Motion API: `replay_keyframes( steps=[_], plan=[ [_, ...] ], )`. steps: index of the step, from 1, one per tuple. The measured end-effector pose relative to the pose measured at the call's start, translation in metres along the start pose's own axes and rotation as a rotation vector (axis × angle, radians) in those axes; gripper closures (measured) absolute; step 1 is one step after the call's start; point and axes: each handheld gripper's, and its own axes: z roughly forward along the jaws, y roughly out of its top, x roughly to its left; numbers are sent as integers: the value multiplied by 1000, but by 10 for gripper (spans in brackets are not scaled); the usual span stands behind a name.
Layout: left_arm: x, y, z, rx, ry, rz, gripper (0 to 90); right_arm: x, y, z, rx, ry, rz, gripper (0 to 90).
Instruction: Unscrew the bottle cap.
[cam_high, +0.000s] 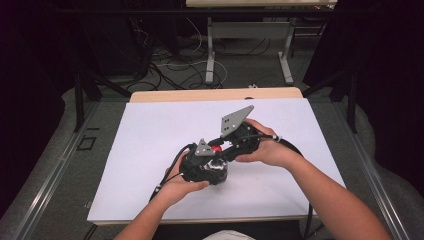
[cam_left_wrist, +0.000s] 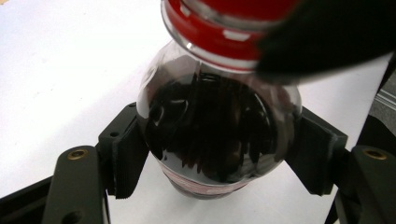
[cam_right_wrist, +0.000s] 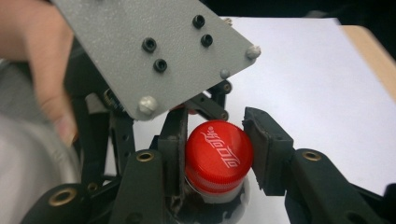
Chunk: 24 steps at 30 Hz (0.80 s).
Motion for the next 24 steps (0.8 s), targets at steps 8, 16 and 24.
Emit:
replay_keyframes(
  steps=[8, 16, 24],
  plan=[
    [-1, 1, 0, -4, -15, 3, 299, -10, -2, -4, -7, 96, -84, 564],
    [4, 1, -4, -6, 10, -29, 299, 2, 0, -5, -5, -73, 41, 432],
    [9, 0, -5, -21, 33, -54, 299, 26, -1, -7, -54, -285, 175, 451]
  ],
)
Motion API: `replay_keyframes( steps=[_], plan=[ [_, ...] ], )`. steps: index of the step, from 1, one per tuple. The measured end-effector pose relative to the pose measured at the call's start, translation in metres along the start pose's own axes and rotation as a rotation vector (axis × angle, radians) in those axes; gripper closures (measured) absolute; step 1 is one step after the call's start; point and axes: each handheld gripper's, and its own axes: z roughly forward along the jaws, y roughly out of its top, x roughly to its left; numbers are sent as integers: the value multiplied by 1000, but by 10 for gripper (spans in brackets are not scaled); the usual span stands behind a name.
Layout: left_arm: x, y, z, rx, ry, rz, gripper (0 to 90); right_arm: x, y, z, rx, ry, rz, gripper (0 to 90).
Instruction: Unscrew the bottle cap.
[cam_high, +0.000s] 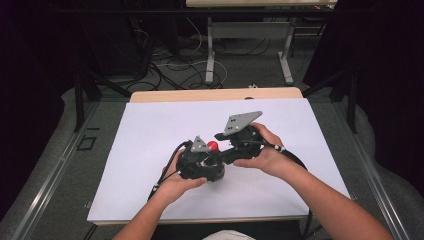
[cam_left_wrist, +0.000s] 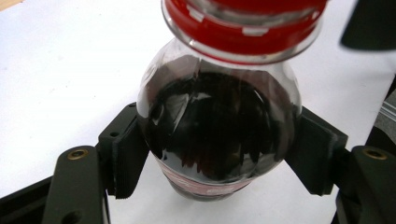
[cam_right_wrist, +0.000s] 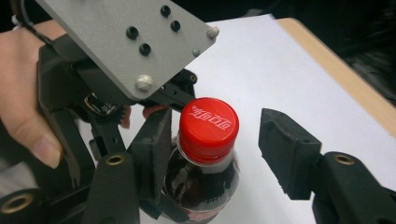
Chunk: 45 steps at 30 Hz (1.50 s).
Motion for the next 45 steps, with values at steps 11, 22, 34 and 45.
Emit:
replay_keyframes(
  steps=[11, 22, 34, 45],
  plan=[
    [-4, 0, 1, 7, 3, -3, 299, 19, -1, 3, -30, -111, 50, 538],
    [-6, 0, 1, 15, -21, 17, 299, 15, 3, 7, -7, -40, -56, 601],
    [-12, 0, 1, 25, -60, 80, 299, -24, 10, 3, 42, 334, -230, 607],
    [-13, 0, 0, 25, -72, 81, 299, -36, 7, 4, 18, 428, -291, 603]
  ],
)
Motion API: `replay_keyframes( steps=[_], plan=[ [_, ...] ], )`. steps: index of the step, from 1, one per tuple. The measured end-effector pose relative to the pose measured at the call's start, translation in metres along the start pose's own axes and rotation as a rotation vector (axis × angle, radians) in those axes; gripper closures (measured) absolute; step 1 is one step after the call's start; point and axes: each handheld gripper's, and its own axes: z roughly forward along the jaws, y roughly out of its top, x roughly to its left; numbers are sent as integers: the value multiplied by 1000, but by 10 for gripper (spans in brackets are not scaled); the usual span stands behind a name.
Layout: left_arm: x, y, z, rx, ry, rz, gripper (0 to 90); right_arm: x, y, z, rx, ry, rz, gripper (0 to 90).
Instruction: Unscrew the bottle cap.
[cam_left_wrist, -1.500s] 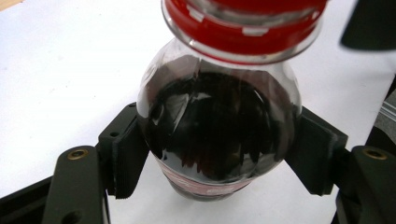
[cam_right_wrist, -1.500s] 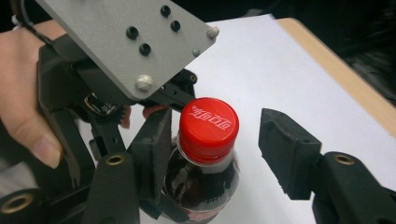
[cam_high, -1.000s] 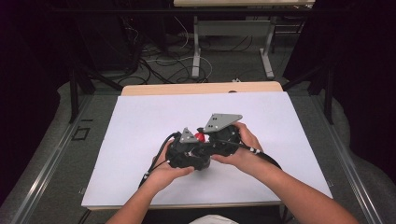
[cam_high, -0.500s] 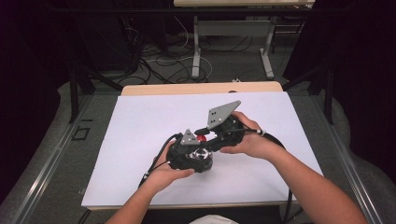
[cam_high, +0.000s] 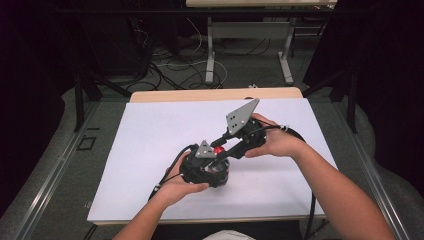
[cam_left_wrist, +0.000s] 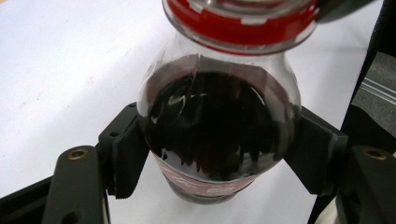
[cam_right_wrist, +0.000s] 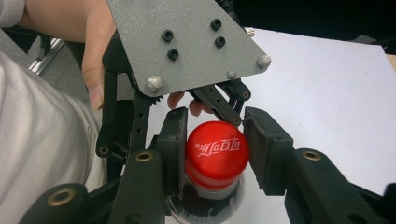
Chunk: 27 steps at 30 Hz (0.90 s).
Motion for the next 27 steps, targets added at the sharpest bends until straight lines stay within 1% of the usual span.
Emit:
replay_keyframes(
  steps=[2, 3, 4, 6, 7, 8, 9, 10, 11, 12, 13, 14, 15, 16, 17, 18, 19, 20, 22, 23, 24, 25, 26, 27],
  plan=[
    [1, 0, -1, 1, 2, -3, 299, 2, 1, 0, 3, -16, 28, 591],
    [1, 0, -1, -7, 2, -9, 299, 2, 1, 0, 9, -32, 31, 563],
    [1, 0, -1, -8, 7, -9, 299, 3, 1, 1, 13, -54, 44, 548],
    [3, 0, -1, -2, 10, -15, 299, 5, 2, 1, 17, -84, 72, 525],
    [4, 0, -2, -7, 17, -10, 299, 6, 2, 1, 21, -102, 83, 509],
    [4, 0, -2, -4, 20, -15, 299, 7, 2, 2, 24, -126, 92, 484],
    [5, 0, -4, 10, 7, -25, 299, 8, 3, 2, 26, -144, 105, 457],
    [5, 0, -3, -7, 23, -30, 299, 10, 4, 2, 24, -169, 124, 429],
    [7, 0, -4, -12, 24, -32, 299, 11, 4, 2, 27, -185, 128, 413],
    [8, 1, -6, 7, 16, -33, 299, 11, 4, 2, 21, -198, 136, 413],
    [8, 0, -5, -17, 32, -49, 299, 14, 4, 2, 8, -227, 164, 413],
    [9, 0, -5, -17, 38, -46, 299, 15, 4, 2, 2, -238, 175, 413],
    [10, 1, -7, 4, 34, -47, 299, 17, 4, 3, -9, -264, 179, 413],
    [10, 0, -6, -15, 46, -52, 299, 20, 4, 3, -11, -286, 182, 413],
    [11, 0, -7, -10, 47, -56, 299, 23, 4, 4, -13, -305, 207, 413],
    [12, 0, -7, -12, 48, -59, 299, 26, 5, 5, -13, -320, 219, 414],
    [12, 0, -7, -12, 54, -59, 299, 29, 5, 6, -24, -343, 235, 424],
    [12, 0, -7, -16, 63, -55, 299, 33, 6, 7, -30, -370, 244, 439],
    [12, 0, -7, -11, 58, -70, 299, 39, 7, 11, -57, -412, 257, 444],
    [13, 0, -7, -19, 66, -62, 299, 43, 8, 12, -50, -432, 271, 472],
    [13, 0, -7, -18, 64, -70, 299, 45, 9, 13, -44, -434, 270, 485],
    [12, 0, -6, -25, 68, -82, 299, 47, 10, 15, -48, -452, 291, 488],
    [12, 0, -6, -26, 67, -86, 299, 48, 11, 16, -41, -463, 303, 503],
    [12, 0, -6, -25, 65, -86, 299, 49, 12, 18, -40, -487, 300, 516]
  ],
)
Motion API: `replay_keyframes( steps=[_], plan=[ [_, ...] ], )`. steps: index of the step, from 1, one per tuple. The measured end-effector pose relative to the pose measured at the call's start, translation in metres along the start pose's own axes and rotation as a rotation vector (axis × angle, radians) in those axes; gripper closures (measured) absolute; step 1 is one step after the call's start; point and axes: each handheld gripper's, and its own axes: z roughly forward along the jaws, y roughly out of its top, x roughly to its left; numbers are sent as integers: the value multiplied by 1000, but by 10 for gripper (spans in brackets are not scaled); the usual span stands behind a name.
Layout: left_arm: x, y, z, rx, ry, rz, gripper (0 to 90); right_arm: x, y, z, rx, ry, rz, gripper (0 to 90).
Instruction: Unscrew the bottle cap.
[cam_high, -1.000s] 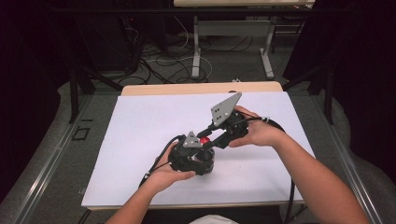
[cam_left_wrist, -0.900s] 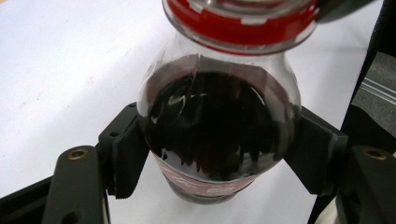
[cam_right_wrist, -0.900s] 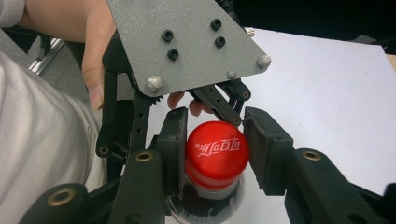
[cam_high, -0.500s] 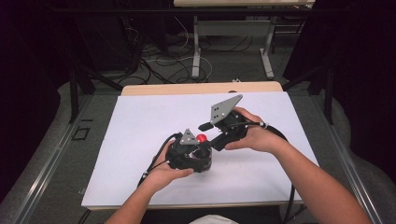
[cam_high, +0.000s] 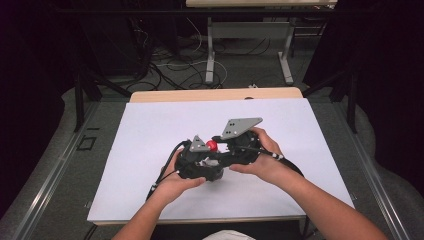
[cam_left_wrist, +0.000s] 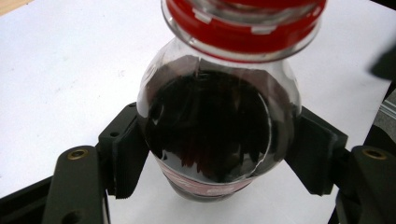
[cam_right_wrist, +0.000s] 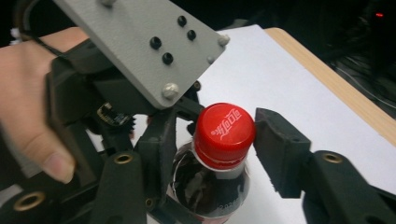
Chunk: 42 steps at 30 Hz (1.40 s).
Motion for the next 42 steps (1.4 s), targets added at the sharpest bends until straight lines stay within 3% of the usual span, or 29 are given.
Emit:
replay_keyframes(
  steps=[6, 12, 19, 21, 23, 27, 42],
  plan=[
    [-3, 0, 0, 8, -5, 12, 299, 3, 1, 6, -2, -24, -14, 544],
    [-5, 0, 1, 8, -16, 25, 299, -1, 2, 11, 5, 16, -43, 599],
    [-6, 0, 1, 20, -26, 45, 299, -25, 6, 11, 41, 221, -71, 607],
    [-7, 1, 1, 26, -30, 50, 300, -30, 6, 12, 44, 272, -113, 607],
    [-8, 1, 1, 22, -34, 55, 299, -34, 7, 11, 55, 315, -135, 608],
    [-10, 1, 2, 29, -40, 58, 300, -39, 10, 9, 46, 358, -172, 609],
    [-2, -1, 2, 27, -24, 31, 299, -44, 12, -2, 45, 323, -133, 607]
  ],
)
